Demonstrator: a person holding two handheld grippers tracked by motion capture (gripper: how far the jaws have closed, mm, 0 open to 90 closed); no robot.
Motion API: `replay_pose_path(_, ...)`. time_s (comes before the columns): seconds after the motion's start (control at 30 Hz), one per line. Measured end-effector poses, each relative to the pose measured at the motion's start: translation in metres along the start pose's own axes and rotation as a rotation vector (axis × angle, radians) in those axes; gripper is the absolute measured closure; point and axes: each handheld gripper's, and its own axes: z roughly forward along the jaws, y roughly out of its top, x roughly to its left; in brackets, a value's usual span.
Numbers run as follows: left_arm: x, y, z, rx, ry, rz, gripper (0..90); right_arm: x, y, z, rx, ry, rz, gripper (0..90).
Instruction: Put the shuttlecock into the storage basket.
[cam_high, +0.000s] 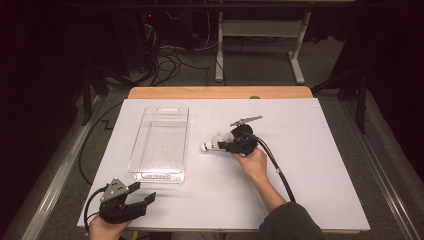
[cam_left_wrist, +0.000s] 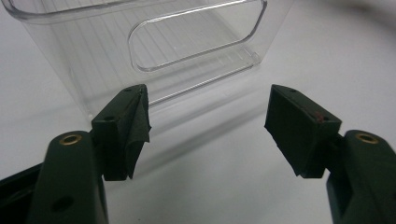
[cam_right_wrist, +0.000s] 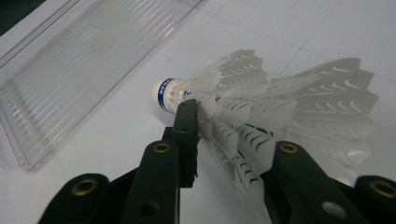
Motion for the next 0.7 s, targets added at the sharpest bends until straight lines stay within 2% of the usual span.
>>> replay_pose_path(0.4, 0.0002, 0.0002, 0.0004, 0.000, -0.002, -0.001, 31.5, 0.0008, 0.0001, -0.0010, -0.004, 0.026, -0.007, 84.4)
replay_pose_path(0.7, 0.0003, 0.0000, 0.0004, -0.004, -0.001, -0.003, 31.5, -0.0001, 0.0008, -0.0044, 0.002, 0.026, -0.009, 86.1)
